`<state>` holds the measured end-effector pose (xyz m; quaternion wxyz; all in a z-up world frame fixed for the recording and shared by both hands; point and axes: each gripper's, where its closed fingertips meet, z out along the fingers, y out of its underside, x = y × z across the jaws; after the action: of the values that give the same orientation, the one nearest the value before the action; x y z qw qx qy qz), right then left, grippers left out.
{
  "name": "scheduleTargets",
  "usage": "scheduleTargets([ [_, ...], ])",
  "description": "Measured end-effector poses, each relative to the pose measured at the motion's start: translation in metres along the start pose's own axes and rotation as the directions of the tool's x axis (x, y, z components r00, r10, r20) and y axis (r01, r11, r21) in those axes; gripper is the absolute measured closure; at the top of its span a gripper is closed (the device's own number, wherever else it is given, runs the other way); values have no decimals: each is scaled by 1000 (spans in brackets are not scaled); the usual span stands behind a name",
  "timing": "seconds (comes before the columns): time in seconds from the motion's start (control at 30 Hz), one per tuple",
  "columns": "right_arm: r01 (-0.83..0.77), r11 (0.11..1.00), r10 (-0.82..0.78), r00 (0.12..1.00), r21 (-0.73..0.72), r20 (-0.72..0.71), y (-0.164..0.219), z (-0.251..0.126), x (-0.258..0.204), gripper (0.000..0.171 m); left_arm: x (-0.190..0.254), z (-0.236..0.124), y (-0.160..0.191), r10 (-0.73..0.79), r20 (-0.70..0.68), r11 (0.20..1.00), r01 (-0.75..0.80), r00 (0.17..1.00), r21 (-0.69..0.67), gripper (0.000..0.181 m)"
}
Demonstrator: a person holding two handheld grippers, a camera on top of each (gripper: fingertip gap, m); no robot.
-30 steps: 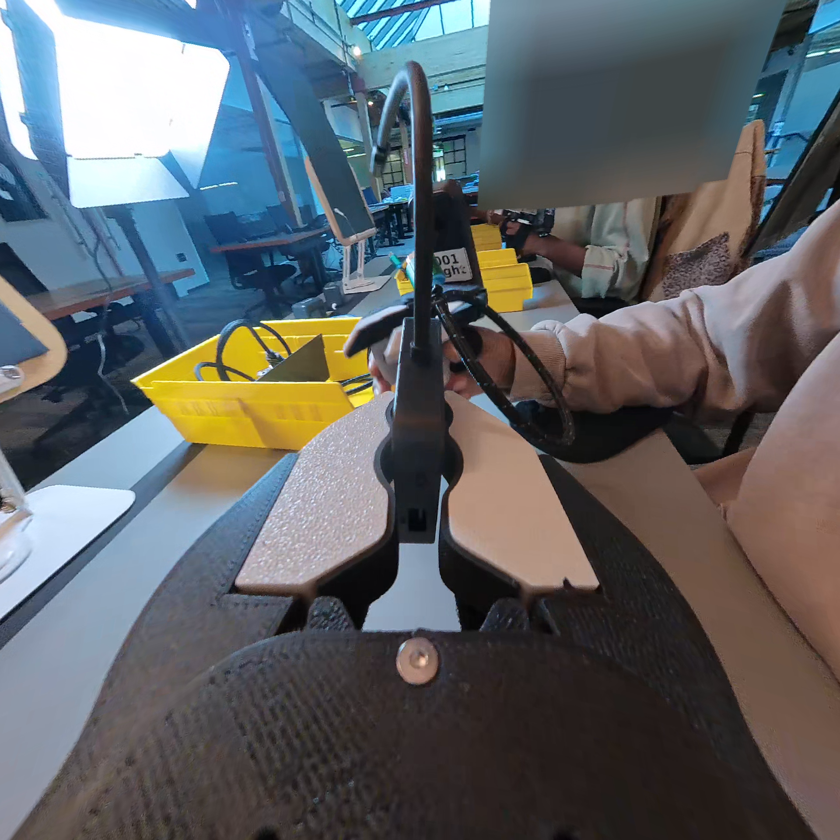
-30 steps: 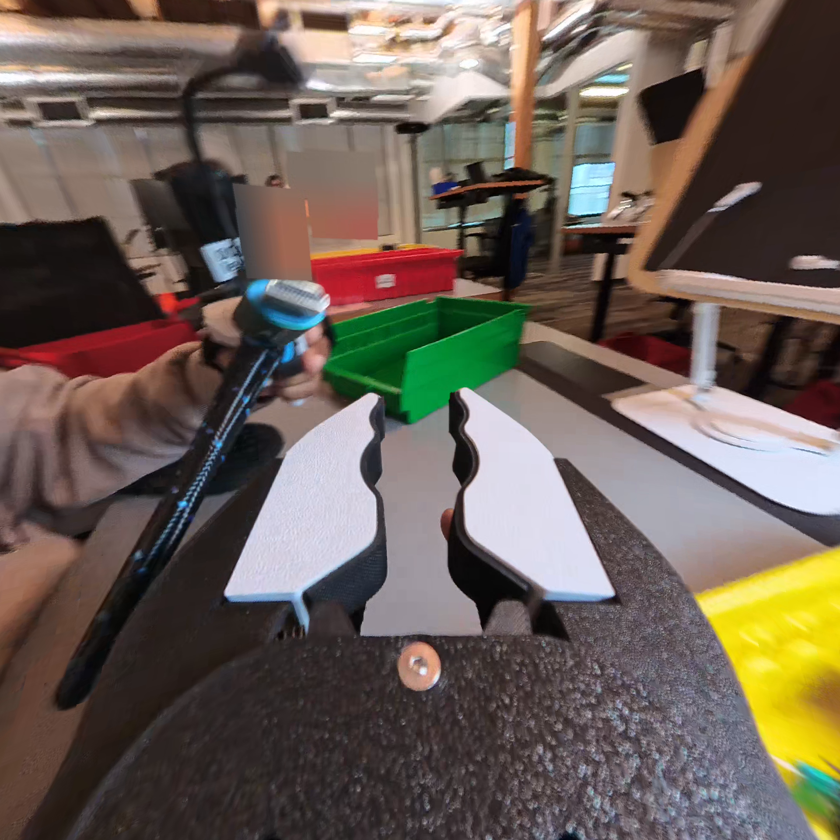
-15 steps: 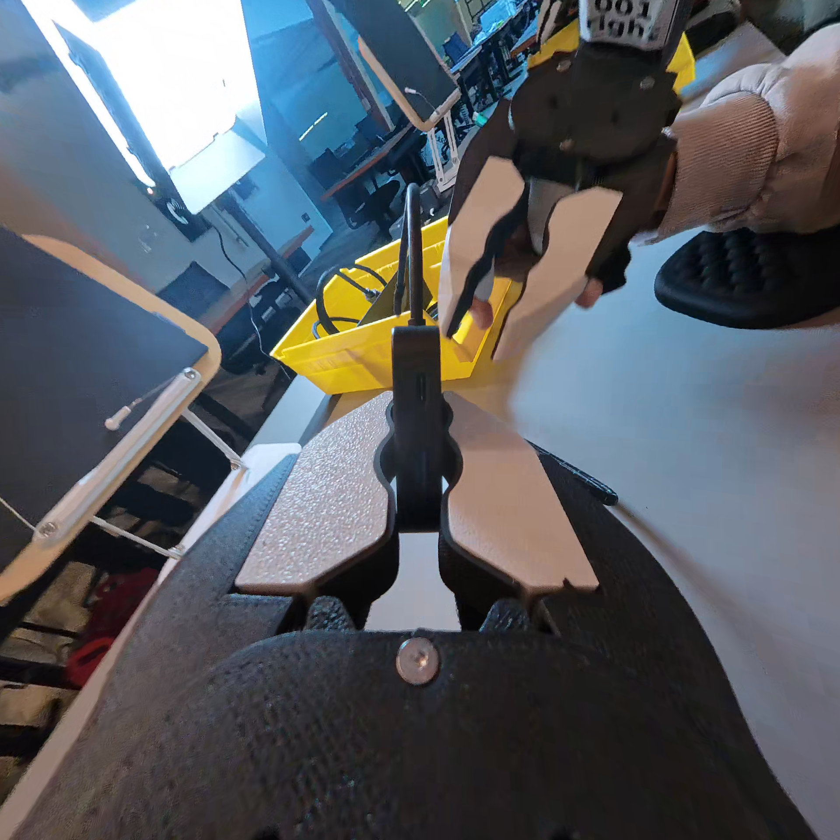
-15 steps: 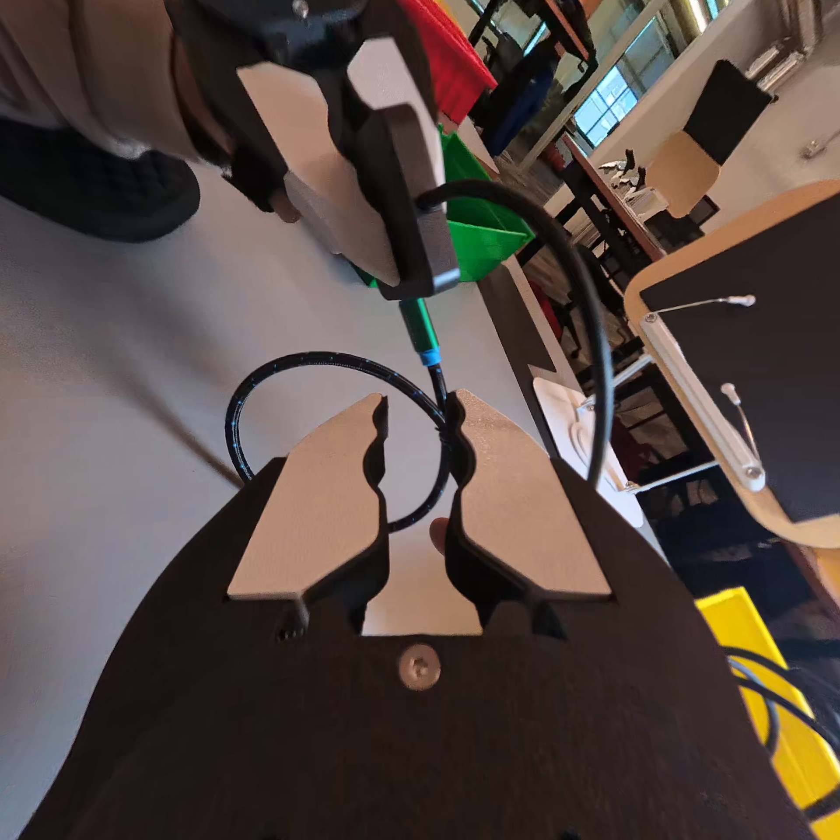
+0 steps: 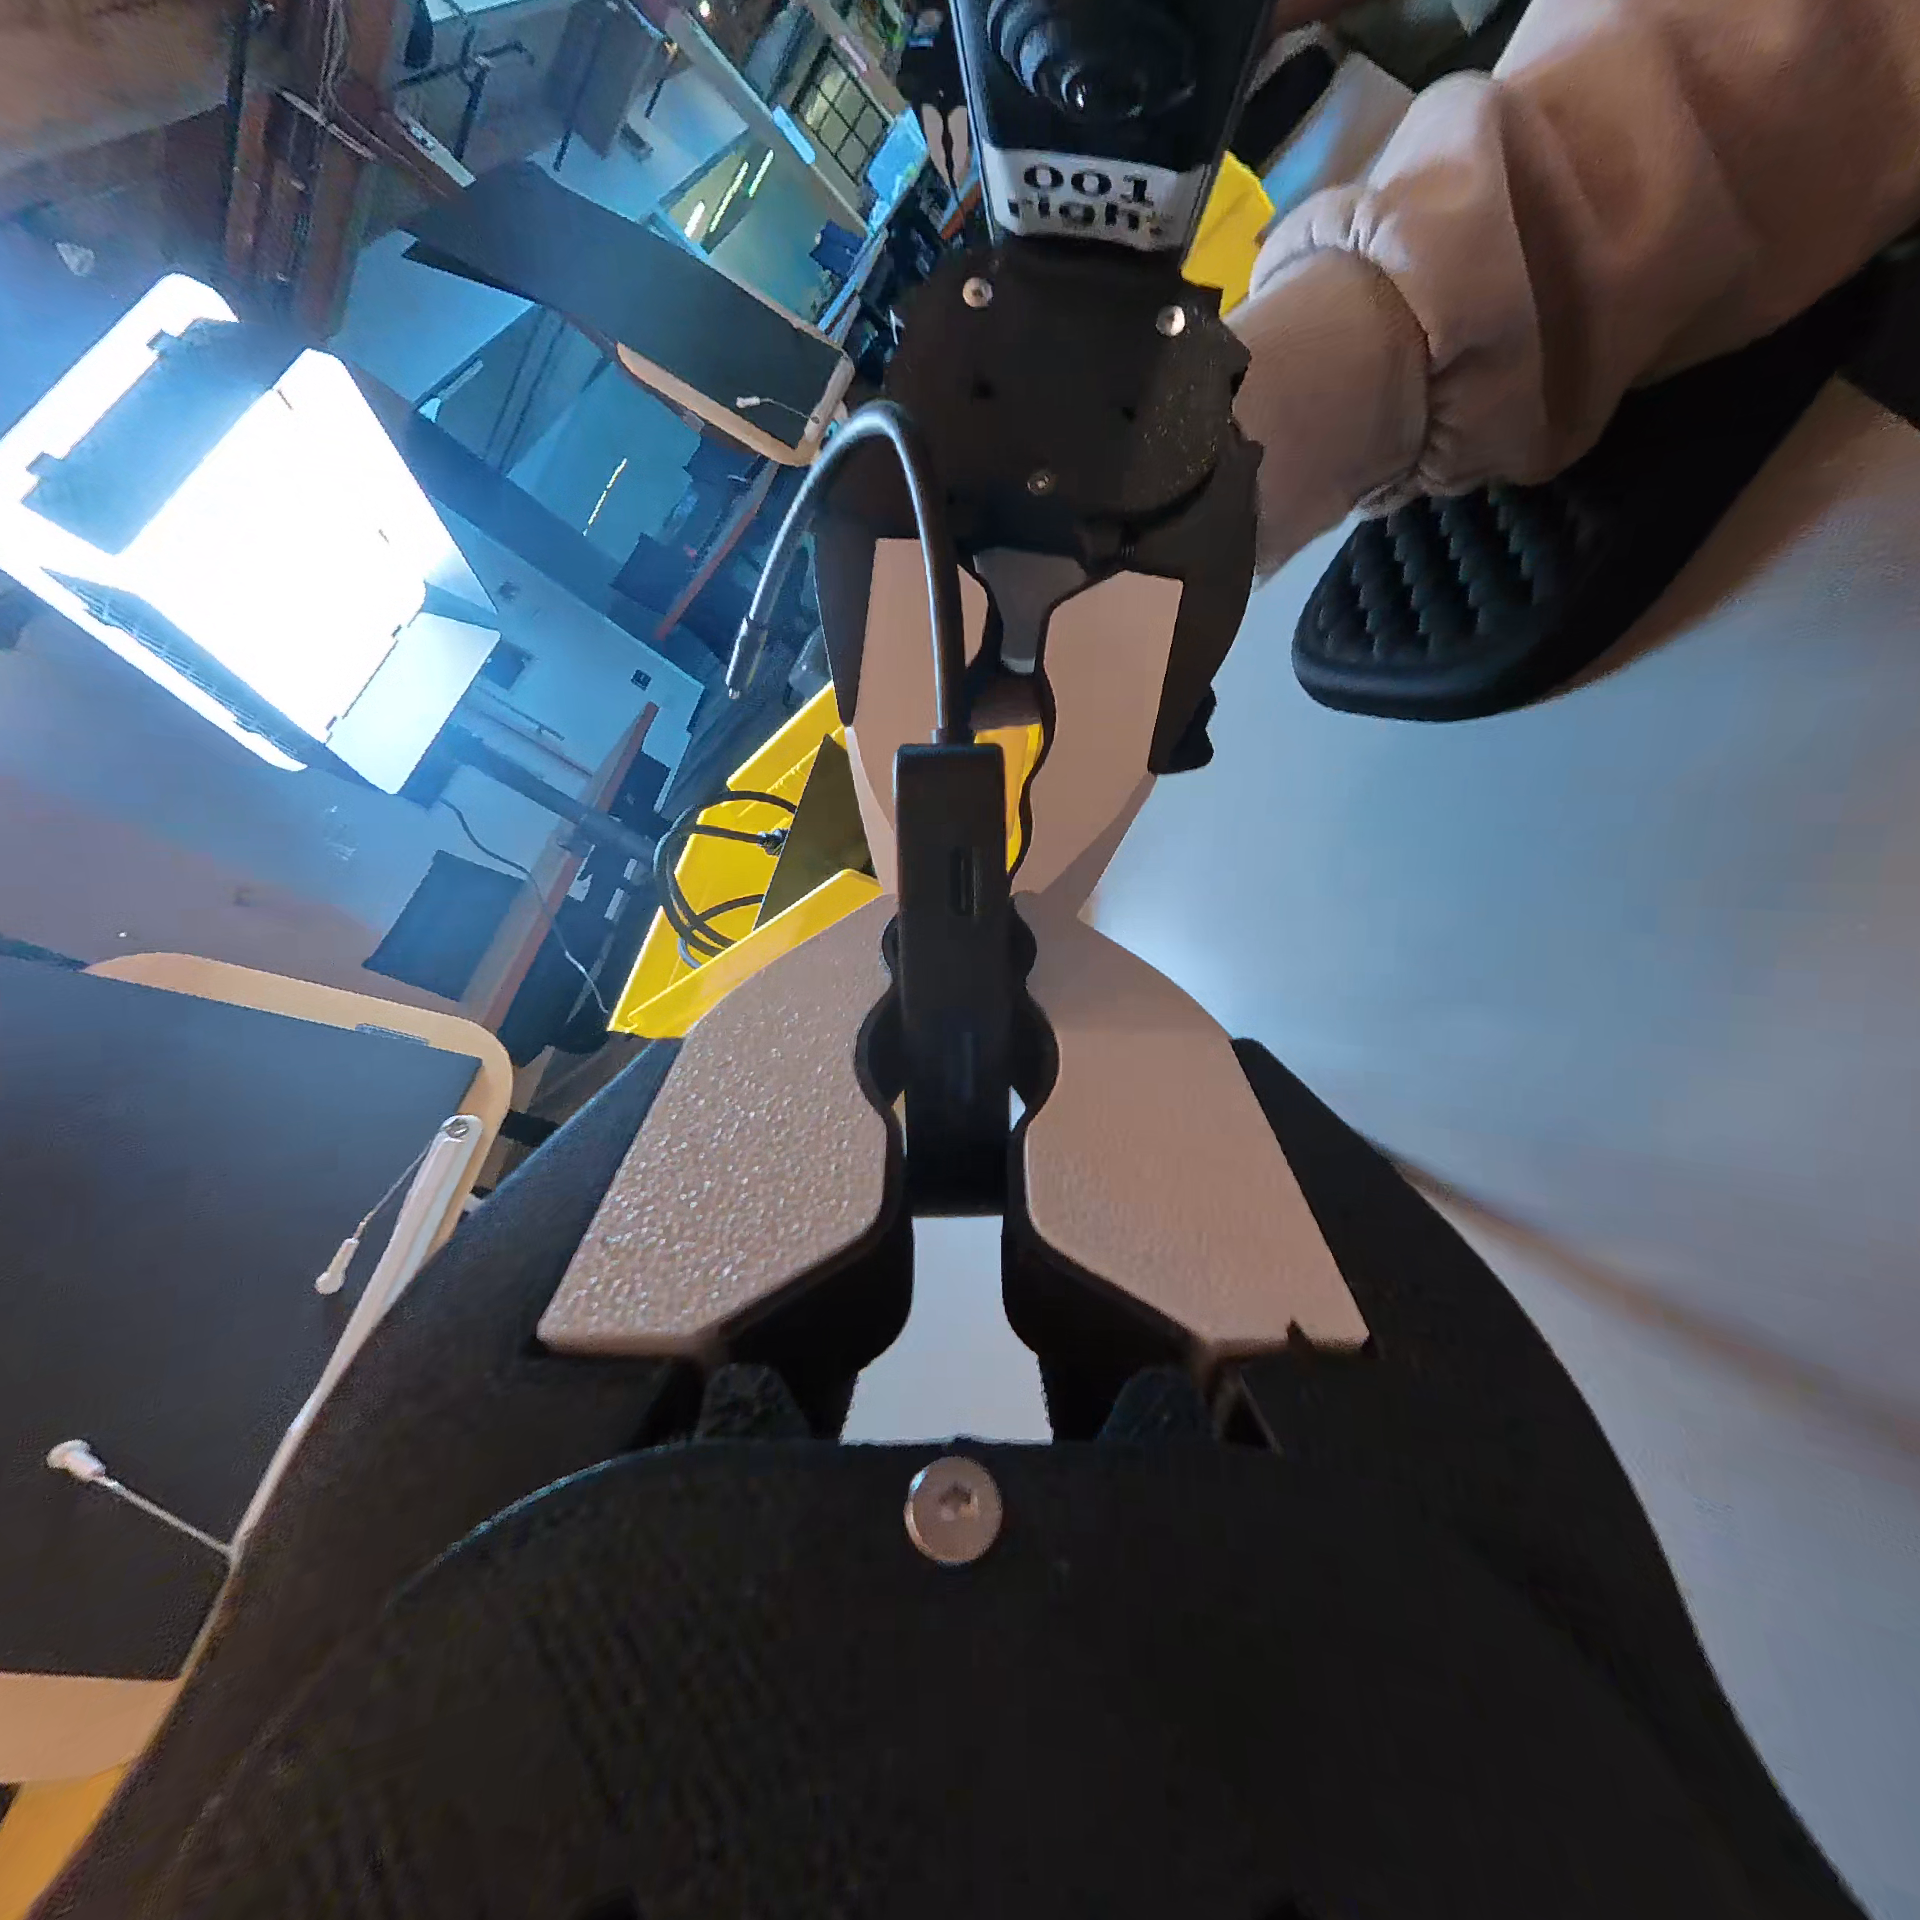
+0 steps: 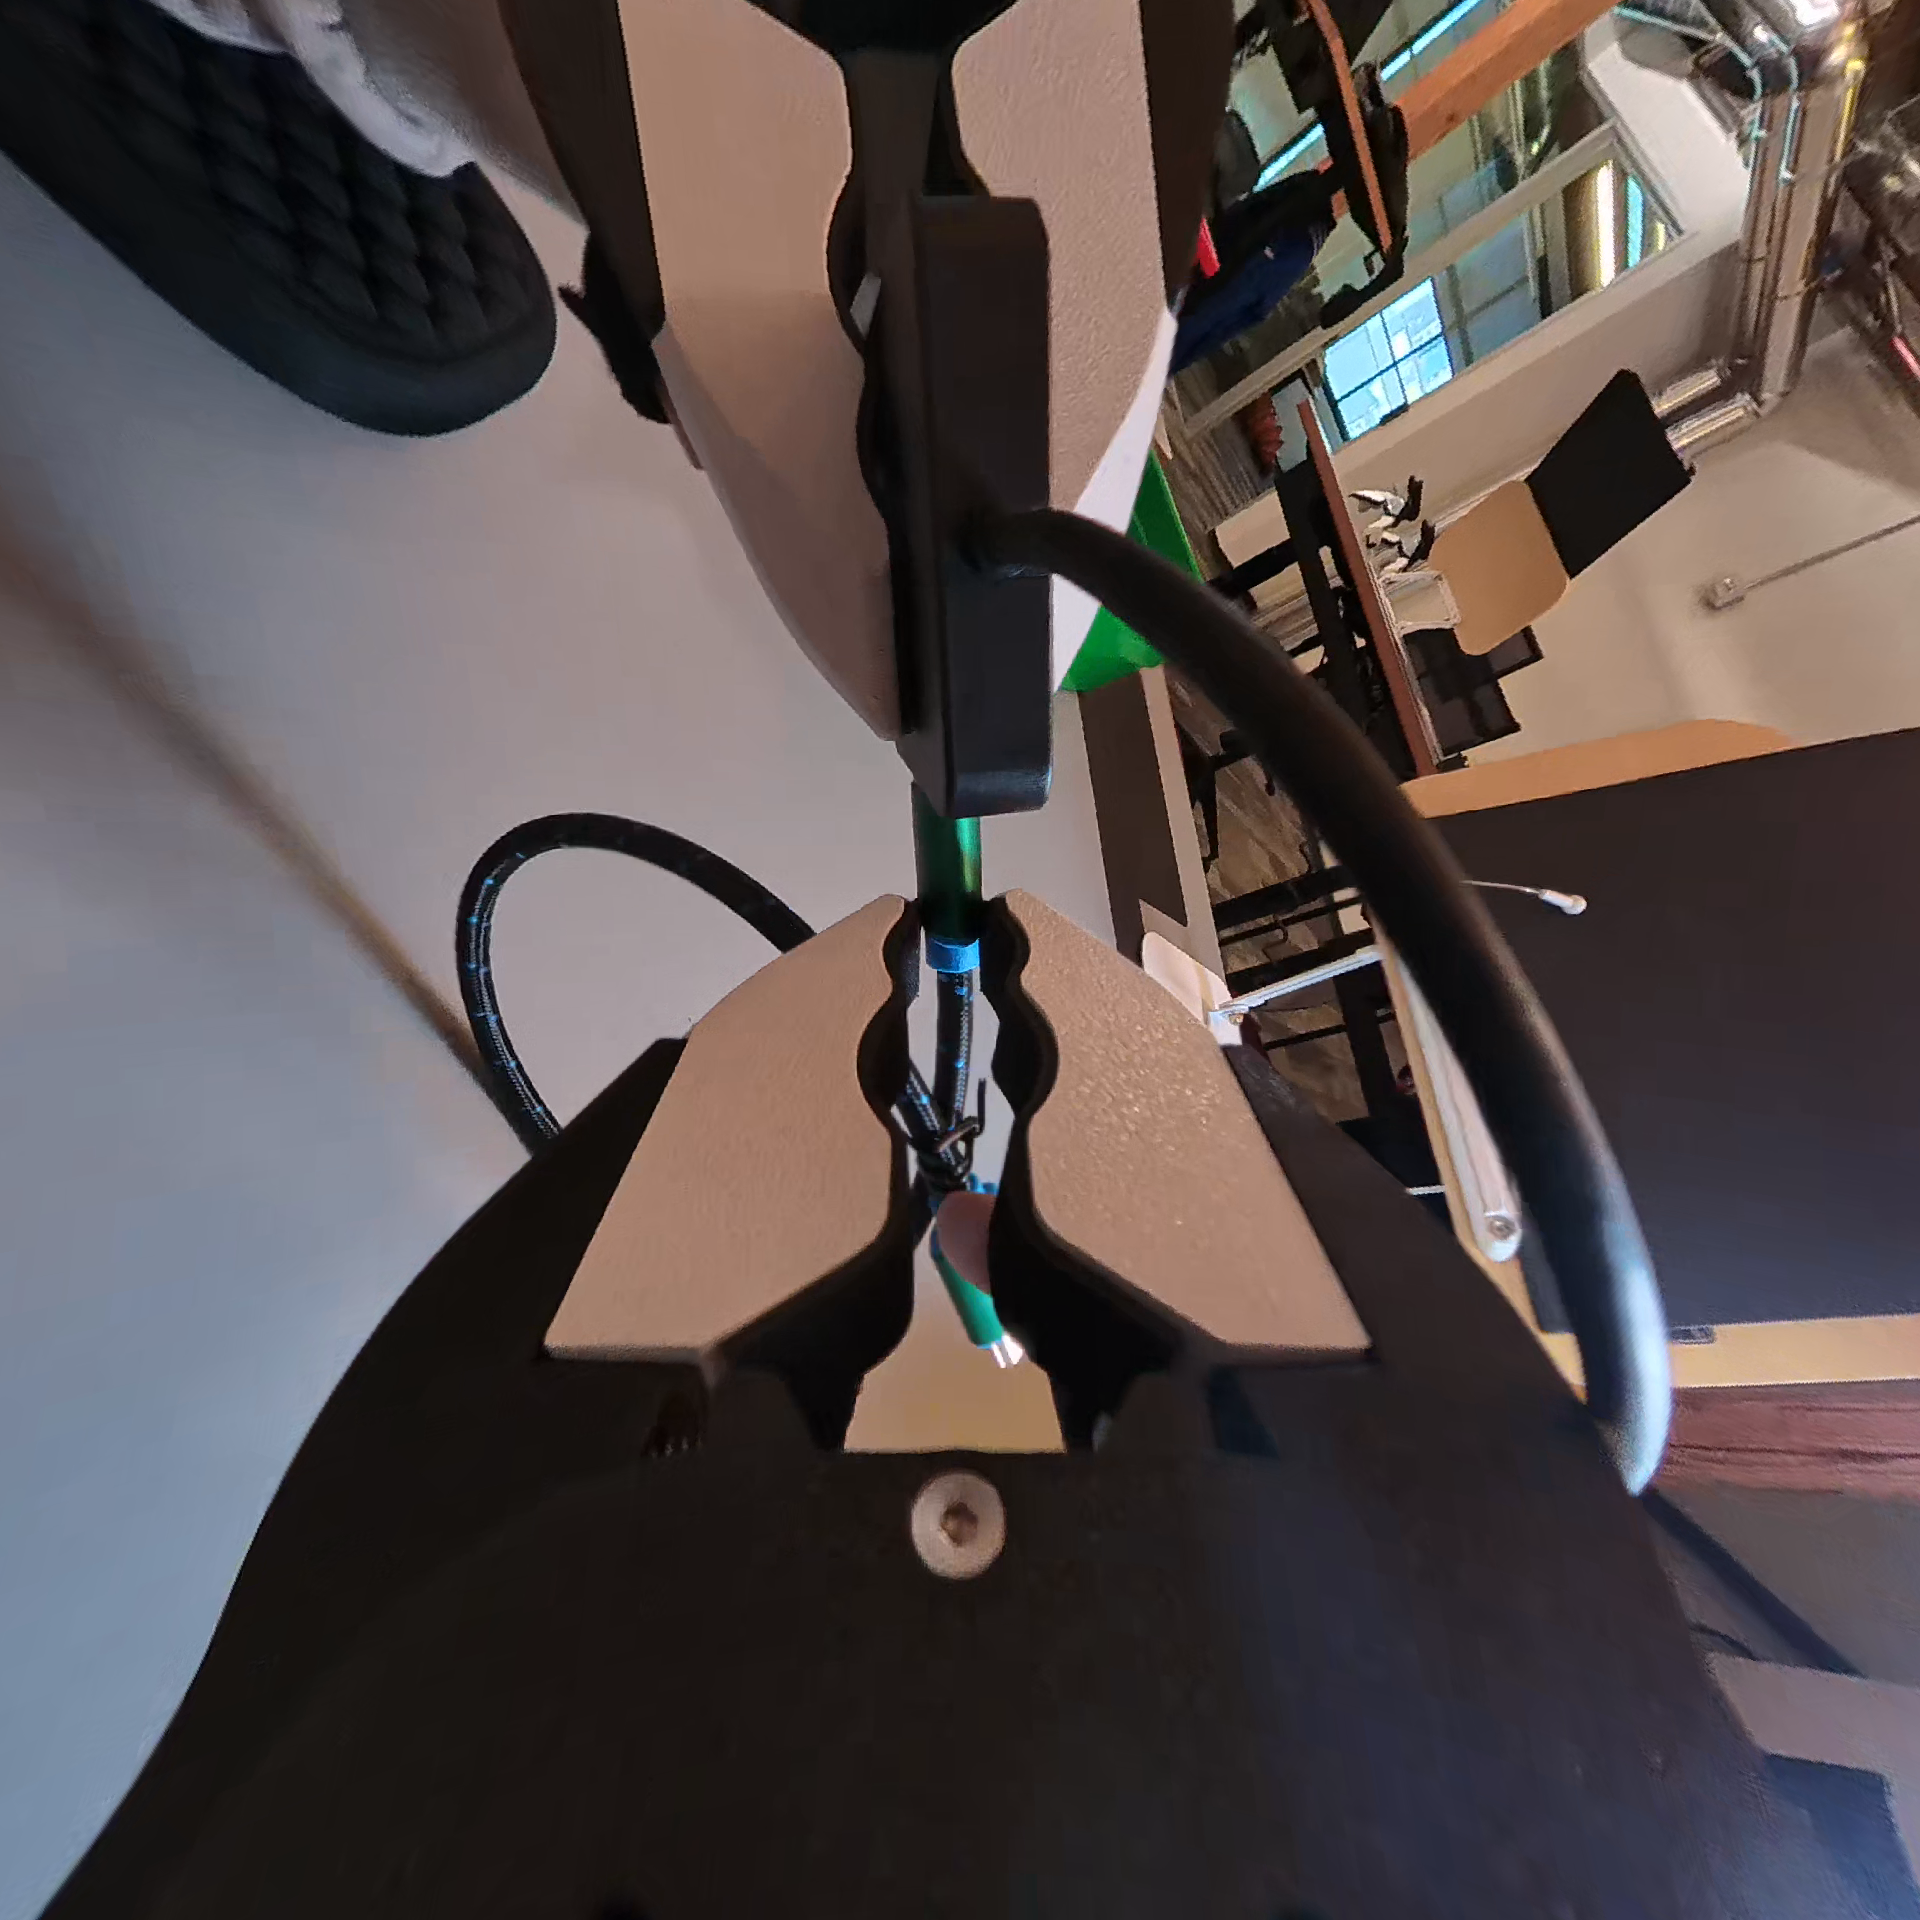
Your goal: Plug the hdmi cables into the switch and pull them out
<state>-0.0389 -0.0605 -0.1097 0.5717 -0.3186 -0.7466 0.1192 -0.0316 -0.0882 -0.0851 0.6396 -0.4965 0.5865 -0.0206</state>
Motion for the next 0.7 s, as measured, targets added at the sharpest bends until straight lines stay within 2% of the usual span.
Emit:
scheduleTargets([
  [0.23, 42, 999, -42, 998, 2, 55, -13, -12, -1, 160, 0, -11, -11, 38, -32, 999, -38, 999, -17, 167],
  [0.27, 53, 997, -49, 996, -53, 73, -6, -14, -2, 161, 0, -13, -14, 42, -33, 999, -42, 999, -12, 166],
  [0.3, 90, 968, -70, 993, -233, 94, 28, -17, -1, 161, -12, -24, -25, 38, 24, 998, -39, 999, 45, 167],
  [0.33, 68, 957, -50, 996, -281, 71, 52, -23, 4, 161, -30, -45, -39, 1, 83, 995, -10, 997, 102, 167],
  [0.37, -26, 980, 39, 997, -199, 64, 53, -31, 8, 160, -47, -67, -51, -17, 138, 990, -3, 990, 141, 167],
  [0.43, -95, 990, 87, 993, -102, -79, 43, -54, 44, 160, -57, -90, -58, -21, 190, 989, -8, 982, 150, 167],
  [0.53, -114, 991, 90, 951, -65, -296, 31, -91, 106, 160, -67, -89, -46, -118, 243, 980, 73, 963, 185, 167],
  [0.63, -136, 976, 41, 880, -168, -473, 54, -118, 162, 160, -79, -80, -19, -265, 233, 955, 221, 936, 196, 167],
  [0.7, -196, 942, 27, 853, -272, -521, 88, -123, 186, 160, -80, -73, -2, -331, 226, 937, 291, 916, 194, 166],
])
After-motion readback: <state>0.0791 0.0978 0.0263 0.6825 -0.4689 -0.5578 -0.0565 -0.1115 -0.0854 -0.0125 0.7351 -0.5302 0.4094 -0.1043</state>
